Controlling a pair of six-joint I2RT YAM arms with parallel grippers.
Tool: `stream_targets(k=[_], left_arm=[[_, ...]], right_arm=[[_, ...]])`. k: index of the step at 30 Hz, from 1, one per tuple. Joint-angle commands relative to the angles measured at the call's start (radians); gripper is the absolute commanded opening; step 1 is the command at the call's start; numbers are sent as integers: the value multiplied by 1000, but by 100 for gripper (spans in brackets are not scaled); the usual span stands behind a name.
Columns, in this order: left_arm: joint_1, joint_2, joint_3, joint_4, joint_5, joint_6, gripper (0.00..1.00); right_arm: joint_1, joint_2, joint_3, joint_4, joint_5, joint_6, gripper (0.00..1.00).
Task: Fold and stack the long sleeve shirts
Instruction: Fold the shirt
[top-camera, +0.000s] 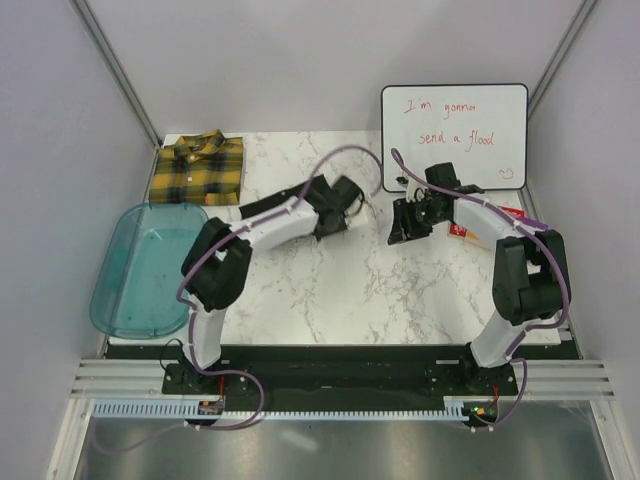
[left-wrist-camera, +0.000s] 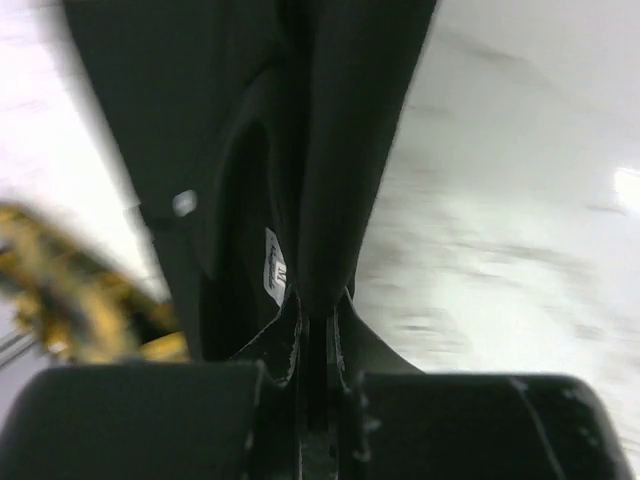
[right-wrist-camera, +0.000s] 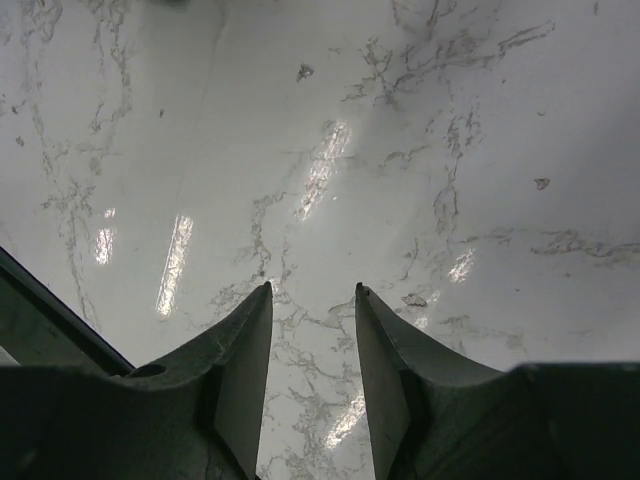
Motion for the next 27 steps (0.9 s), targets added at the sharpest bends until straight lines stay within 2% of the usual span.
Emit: stream_targets(k=[1,5,8,9,11,12,13,15,17,20,21,23,24,26,27], left_arm=[[-145,50,-123,5,-2,-168,2],[-179,161,-50,-44,103,-372,2],[-194,146,-2,-72,227,-444,33],[-196,131,24,-108,332,-454,44],[-197,65,76,-151,425,-460,51],[-197,37,95,-176,502,-455,60],[-196,13,115,-229,528,-448,62],[-173,-61,156,-280,595,-408,63],[-136,-128,126,-327,641,-345,63],[-28,-155,32,-327,591,-247,59],[44,-150,11,-321,572,-225,52],[114,-140,-49,-304,591,-119,43],[155,-141,-77,-282,576,-81,35],[171,-153,-164,-221,549,12,32],[168,-153,-190,-197,490,31,29]], right_arm=[[-23,-28,-34,10,-29,-5,46],[-39,-32,-61,11,-40,9,46],[-51,-57,-87,6,-49,10,47],[-56,-65,-92,6,-54,7,47],[-54,-85,-110,6,-60,3,48],[-56,-89,-115,6,-62,0,48],[-54,-91,-118,7,-65,-3,49],[-56,-92,-129,12,-88,-2,49],[-56,-92,-140,20,-127,12,48],[-51,-91,-163,63,-170,53,45],[-51,-89,-167,87,-187,61,45],[-43,-79,-173,101,-194,76,42],[-43,-74,-172,106,-197,81,41],[-45,-63,-169,106,-201,84,39],[-43,-63,-169,106,-201,84,39]])
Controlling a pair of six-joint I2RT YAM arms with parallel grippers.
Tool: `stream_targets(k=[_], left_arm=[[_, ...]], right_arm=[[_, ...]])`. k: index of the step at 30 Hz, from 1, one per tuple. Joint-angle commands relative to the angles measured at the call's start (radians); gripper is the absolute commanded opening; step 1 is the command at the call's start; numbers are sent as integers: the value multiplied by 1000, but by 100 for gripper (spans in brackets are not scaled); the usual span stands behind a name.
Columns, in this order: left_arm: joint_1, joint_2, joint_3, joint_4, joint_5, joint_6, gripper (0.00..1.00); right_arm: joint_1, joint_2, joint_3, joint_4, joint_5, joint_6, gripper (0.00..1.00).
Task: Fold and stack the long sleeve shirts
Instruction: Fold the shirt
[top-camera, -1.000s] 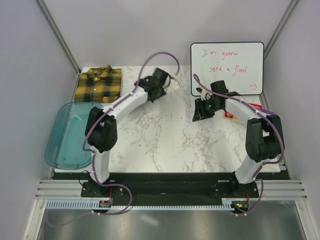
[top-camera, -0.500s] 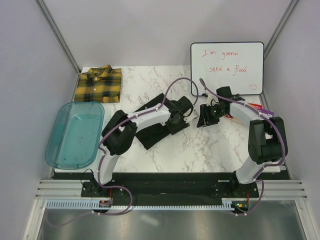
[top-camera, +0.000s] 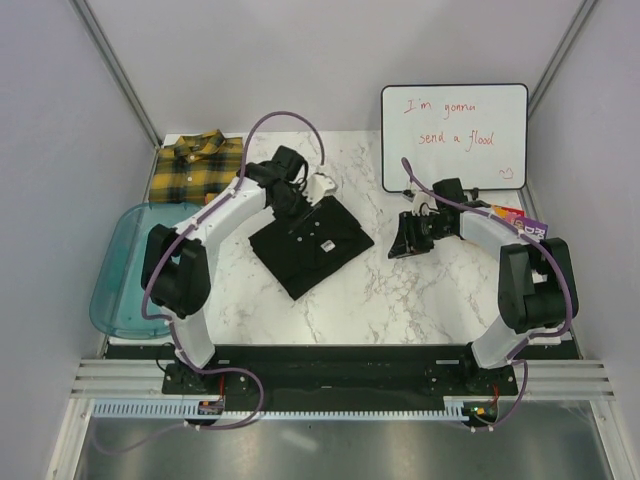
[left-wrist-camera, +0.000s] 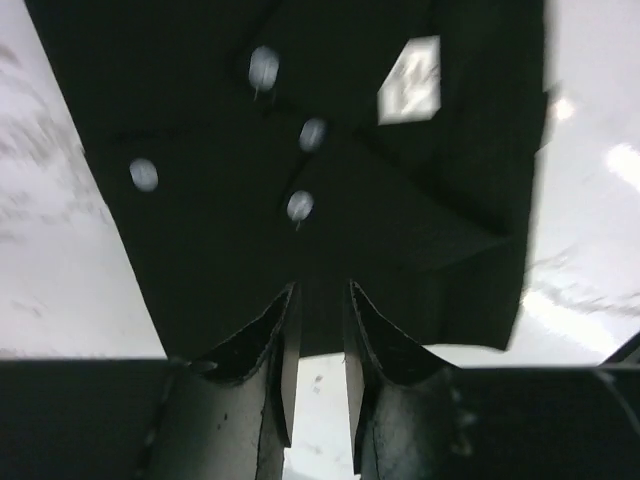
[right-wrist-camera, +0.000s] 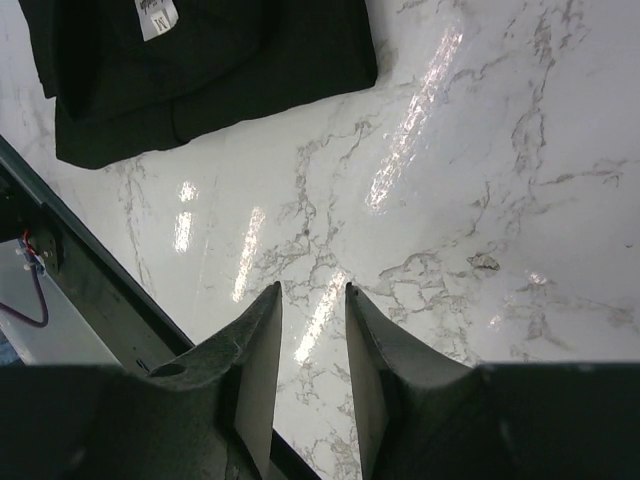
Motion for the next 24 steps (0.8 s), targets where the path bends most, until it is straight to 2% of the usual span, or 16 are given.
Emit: stream_targets(k=[1,5,6,8,9,11,12,13,14,16,17,19,20,22,24], left_arm=[[21,31,-158,42,-86,234,28],[16,79,-276,60,-123,199,22],[-14,79,-295,55,-87,172,19],[-98,67,-342,44,-42,69,18],[-220,68,-344,35,19,25,17],[-370,86,-267,7,123,-130,18],[-392,93,-217,-2,242,-178,21],[-395,90,-121,7,288,-266,25],[-371,81,-79,18,343,-297,35],[-316,39,-18,71,395,-360,46],[-239,-19,-20,92,442,-380,51],[-150,-73,-68,147,502,-429,54],[-61,-134,-92,165,535,-437,56],[29,-197,-192,214,550,-483,57],[146,-293,-263,291,534,-529,63]], right_arm=[[6,0,-1,51,-47,26,38],[6,-3,-1,38,-29,18,38],[6,-9,-1,32,-23,13,38],[2,-20,-6,25,-3,10,38],[1,-22,-4,16,3,7,39],[-5,-20,4,2,28,0,40],[-7,-17,8,-14,32,-13,41],[-7,-8,22,-27,32,-20,42],[-7,-5,30,-48,28,-26,43],[-7,1,37,-54,19,-26,46],[-1,1,40,-56,29,-26,47],[19,21,57,-56,49,-75,47],[44,32,63,-51,58,-83,47],[79,85,96,-54,72,-102,46],[140,127,135,-62,75,-114,45]])
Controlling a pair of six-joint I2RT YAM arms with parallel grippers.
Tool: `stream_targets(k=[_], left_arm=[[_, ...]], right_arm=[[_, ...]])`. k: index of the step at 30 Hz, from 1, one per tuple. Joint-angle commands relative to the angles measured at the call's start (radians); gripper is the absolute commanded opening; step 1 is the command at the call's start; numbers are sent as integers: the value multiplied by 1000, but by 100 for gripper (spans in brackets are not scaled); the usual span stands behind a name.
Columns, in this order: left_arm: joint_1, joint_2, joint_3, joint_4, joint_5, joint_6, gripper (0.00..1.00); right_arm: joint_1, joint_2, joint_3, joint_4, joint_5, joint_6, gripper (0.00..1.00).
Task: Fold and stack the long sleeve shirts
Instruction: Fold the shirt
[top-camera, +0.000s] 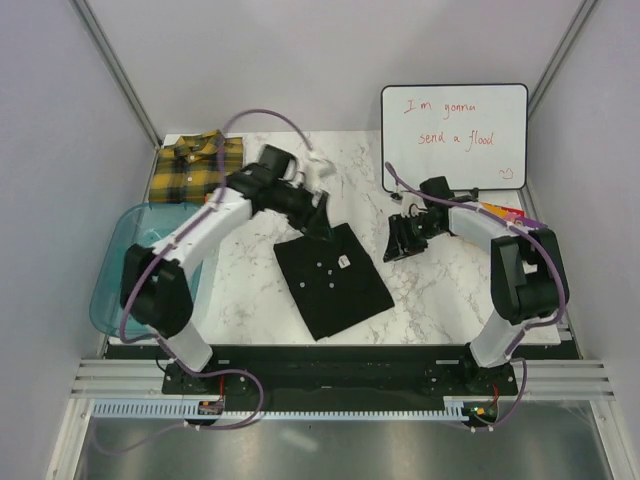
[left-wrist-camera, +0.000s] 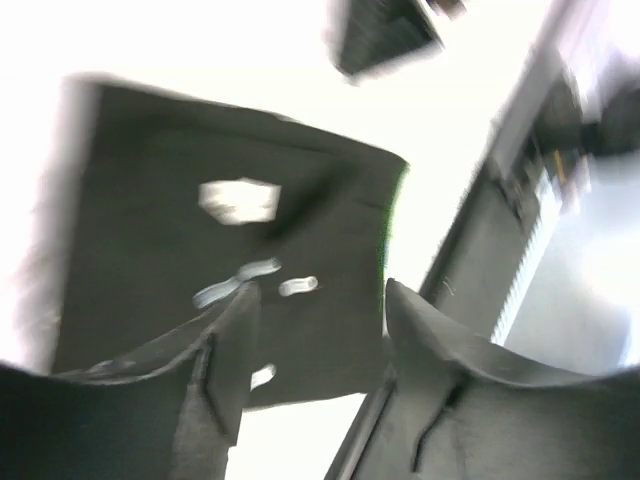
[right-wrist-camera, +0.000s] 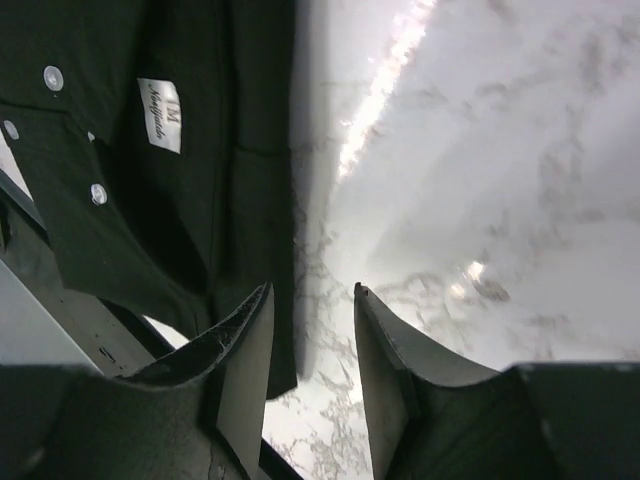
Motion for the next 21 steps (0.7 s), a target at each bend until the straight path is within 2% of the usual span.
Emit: stream_targets(k=[1,3,8,11,12,15,18,21], left_arm=[[213,-204,-199,125,81,-181,68],[310,-260,-250,161,88,-224,73],[461,-325,-382,184,81,-280,72],[481,-373,-466,230,50,-287,69],[481,-385,-503,252,45,-289,67],[481,-396,-546,257,35,-309,64],[481,-371,-558,256,32,-327,58],[481,-339,-545,263,-51,-326,54]], right_arm=[[135,121,102,-19,34,-67,45],[178,178,133,-27,67,-91,42],[282,302,227,-13,146,-132,29],[328,432,401,1,220,-178,22],[342,502,538,1,257,-236,22],[383,583,790,7,341,-346,24],[385,554,921,1,347,-392,30],[355,415,845,45,335,-397,38]])
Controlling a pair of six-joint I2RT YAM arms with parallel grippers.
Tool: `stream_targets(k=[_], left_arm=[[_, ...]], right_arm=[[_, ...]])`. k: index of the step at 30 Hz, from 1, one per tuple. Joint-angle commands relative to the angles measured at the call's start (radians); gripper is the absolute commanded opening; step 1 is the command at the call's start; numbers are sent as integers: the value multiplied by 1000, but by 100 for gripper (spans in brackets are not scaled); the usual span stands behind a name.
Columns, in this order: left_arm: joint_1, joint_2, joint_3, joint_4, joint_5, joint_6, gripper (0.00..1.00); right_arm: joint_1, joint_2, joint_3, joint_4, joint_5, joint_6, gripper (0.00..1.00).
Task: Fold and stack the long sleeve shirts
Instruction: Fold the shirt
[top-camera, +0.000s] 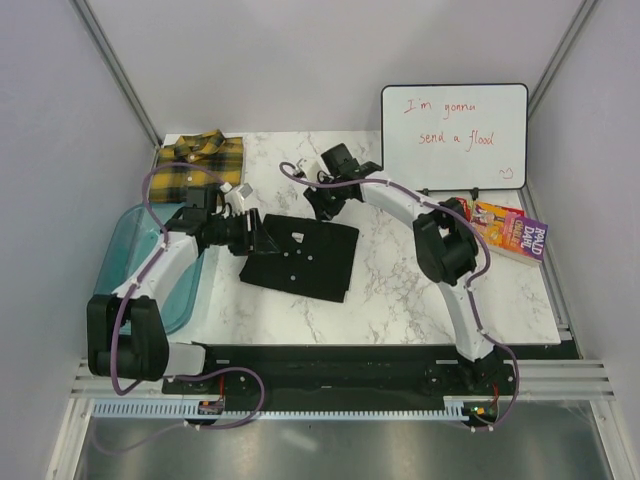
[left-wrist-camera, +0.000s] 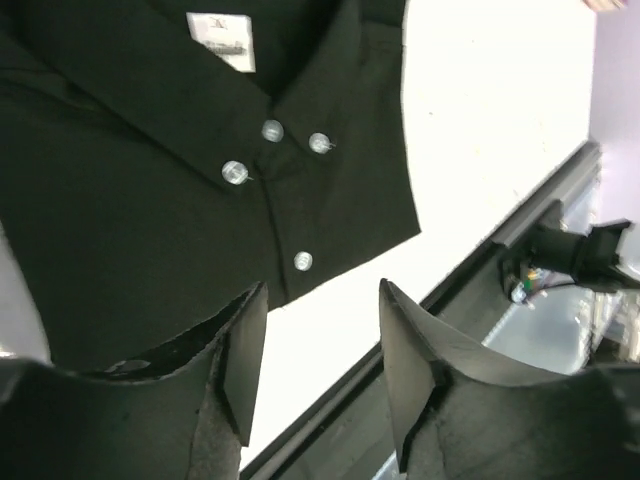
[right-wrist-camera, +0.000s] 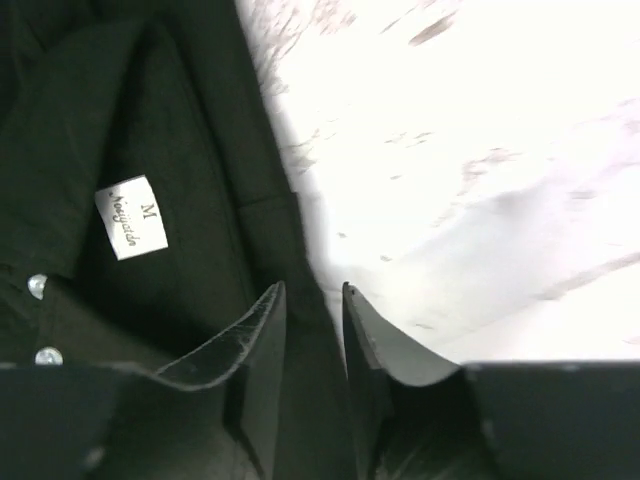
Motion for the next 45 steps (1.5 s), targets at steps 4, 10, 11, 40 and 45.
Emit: stream_targets(k=[4,10,11,40,45], left_arm=[[1,93,30,102,-128,-57,48],[-8,238,-5,144,-182,-109,34],[-20,251,-8,147,-185,-119,32],[-381,700,728,-101,83,449,61],[-399,829,890,-111,27,438,57]], right_arm=[[-134,-308,-141,61,-65,45,39],[-229,-425,-455,32,-268,258,31],[-234,-437,-536,32,-279,268,30],[-403,-324,-704,306,-450,458,21],[-403,-287,-726,463,-443,599,16]])
